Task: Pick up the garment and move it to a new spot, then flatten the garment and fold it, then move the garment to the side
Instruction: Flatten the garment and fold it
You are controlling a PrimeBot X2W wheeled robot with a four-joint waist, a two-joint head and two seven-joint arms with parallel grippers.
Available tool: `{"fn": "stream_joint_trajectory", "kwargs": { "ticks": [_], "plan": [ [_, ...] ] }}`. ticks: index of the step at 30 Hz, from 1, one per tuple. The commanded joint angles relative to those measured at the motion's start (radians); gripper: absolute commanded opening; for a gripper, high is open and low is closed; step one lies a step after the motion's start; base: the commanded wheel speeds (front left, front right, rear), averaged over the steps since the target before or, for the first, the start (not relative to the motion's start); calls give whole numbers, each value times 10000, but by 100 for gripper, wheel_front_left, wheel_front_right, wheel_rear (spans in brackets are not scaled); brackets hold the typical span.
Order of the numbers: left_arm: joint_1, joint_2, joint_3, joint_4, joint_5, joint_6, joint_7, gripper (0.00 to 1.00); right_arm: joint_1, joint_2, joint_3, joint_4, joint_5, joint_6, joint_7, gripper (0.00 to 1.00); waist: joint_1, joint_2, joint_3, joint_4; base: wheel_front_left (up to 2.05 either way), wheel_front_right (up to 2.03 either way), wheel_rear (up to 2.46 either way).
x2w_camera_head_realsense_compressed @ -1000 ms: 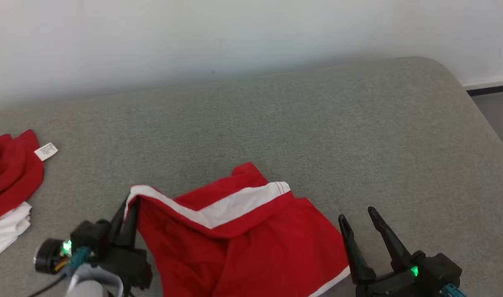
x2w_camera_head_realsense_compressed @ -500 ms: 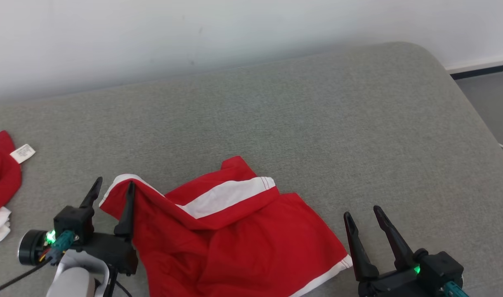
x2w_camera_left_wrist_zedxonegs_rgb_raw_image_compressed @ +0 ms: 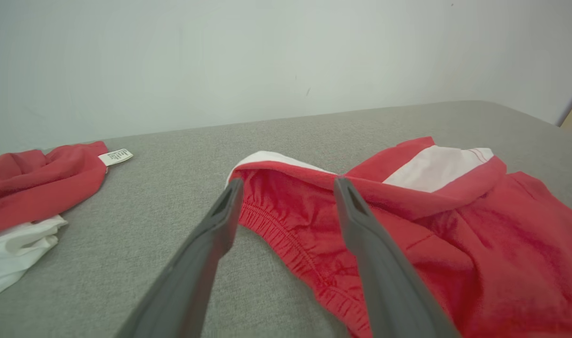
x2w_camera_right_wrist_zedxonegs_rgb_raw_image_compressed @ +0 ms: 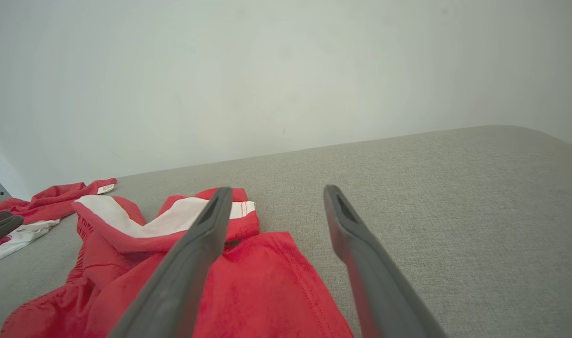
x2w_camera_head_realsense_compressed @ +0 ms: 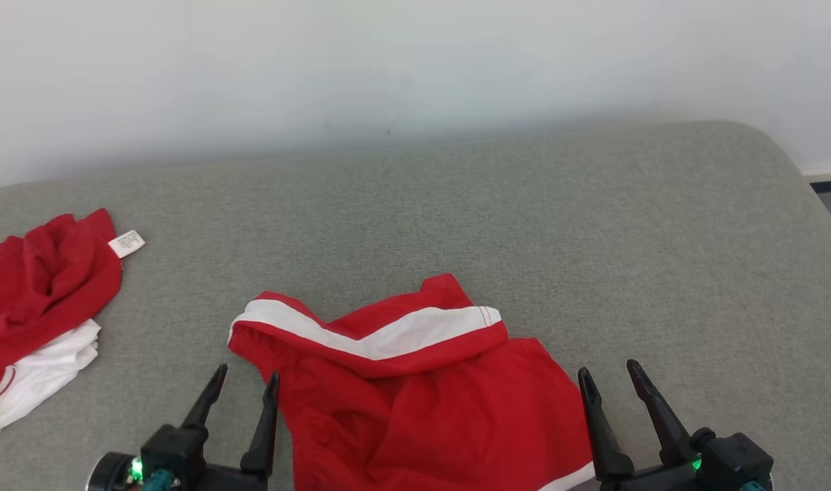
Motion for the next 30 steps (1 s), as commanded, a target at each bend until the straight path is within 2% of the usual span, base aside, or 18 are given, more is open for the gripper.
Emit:
{"fn": "stream_joint_trajectory", "kwargs": {
  "ticks": [1, 7, 18, 23, 30],
  "plan": [
    [240, -23, -27, -134, -16, 24, -33, 100, 101, 46, -13, -2, 58, -23, -3, 100, 1, 0, -224, 263, 0, 0, 0],
    [1188, -194, -389, -293, -89, 23, -33, 100, 438, -243, -15, 112, 79, -23, -3, 100, 1, 0, -377, 415, 0, 0, 0],
    [2410, 48, -1461, -19, -350, 23, -33, 100, 1584, -1827, -16, 884, 249, -23, -3, 100, 1, 0, -359, 469, 0, 0, 0],
    [2157, 225, -1640, 340, -526, 23, -33, 100, 1508, -2146, 51, 1499, 449, -23, -4, 100, 1, 0, -212, 458, 0, 0, 0],
    [1465, 538, -2133, 884, -676, 23, -33, 100, 746, -2302, 858, 2439, 706, -23, -3, 100, 1, 0, 24, 448, 0, 0, 0]
  ]
}}
